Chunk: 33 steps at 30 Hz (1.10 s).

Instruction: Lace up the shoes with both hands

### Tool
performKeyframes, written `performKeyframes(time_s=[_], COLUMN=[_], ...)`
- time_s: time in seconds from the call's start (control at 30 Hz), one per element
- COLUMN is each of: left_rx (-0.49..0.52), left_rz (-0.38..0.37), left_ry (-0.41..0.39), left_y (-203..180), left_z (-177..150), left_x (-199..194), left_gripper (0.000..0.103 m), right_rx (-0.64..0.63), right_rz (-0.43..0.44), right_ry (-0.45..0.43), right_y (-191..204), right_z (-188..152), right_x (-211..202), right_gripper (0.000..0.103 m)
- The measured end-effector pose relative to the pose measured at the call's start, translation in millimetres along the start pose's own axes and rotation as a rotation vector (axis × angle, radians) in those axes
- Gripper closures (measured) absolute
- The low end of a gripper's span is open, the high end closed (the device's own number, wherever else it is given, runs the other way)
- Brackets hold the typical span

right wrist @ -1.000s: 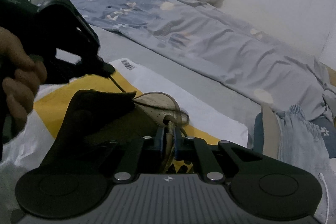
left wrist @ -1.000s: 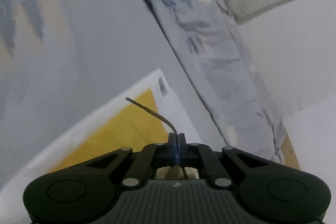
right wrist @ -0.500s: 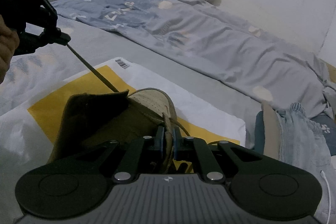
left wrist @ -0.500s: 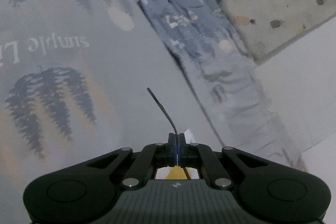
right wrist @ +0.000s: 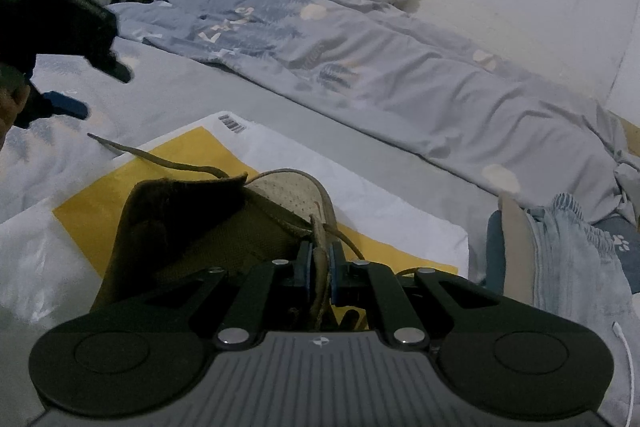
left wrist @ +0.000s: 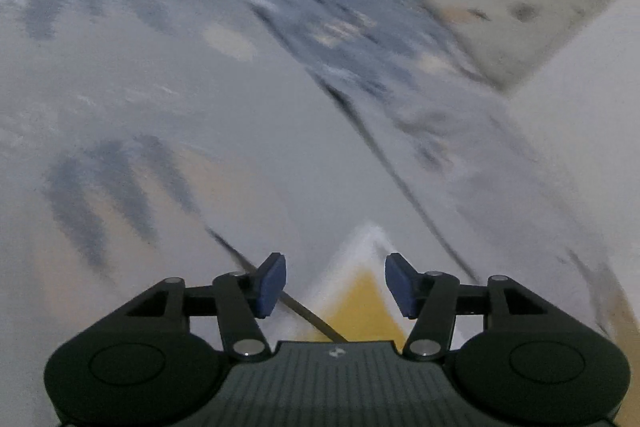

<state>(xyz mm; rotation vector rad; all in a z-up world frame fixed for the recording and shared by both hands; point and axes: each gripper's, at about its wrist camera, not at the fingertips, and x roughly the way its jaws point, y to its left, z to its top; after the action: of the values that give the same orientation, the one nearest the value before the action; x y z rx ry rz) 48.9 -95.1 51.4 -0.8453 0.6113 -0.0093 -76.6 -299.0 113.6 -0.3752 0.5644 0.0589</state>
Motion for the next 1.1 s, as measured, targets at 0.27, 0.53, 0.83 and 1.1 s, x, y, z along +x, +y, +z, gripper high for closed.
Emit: performKeyframes(time_s=[0.27,0.53,0.83,1.1], left_rx=[-0.096,-0.177,-0.175,-0.185], left_rz=[-0.252,-0.238,-0.215,-0.192], left_ry=[0.293,0.293,0.288,0.264], left_y=[-8,4,-3,0], left_z=[-45,-47,-54,-53], left_x=[34,52,67,62], left_gripper=[0.049,0.050,0.078,0.103], right_rx=[0.016,0.025,0.036,0.084], right_rz=[0.017,0.021,0.019,0.005], right_ry=[-0.002,0.002,0.012,0.026], right_y=[-3,-5,-6,-5], right_z=[0,0,0,-1], right_x=[1,4,11,18], right_gripper=[0.098,0.098,0.098,0.098])
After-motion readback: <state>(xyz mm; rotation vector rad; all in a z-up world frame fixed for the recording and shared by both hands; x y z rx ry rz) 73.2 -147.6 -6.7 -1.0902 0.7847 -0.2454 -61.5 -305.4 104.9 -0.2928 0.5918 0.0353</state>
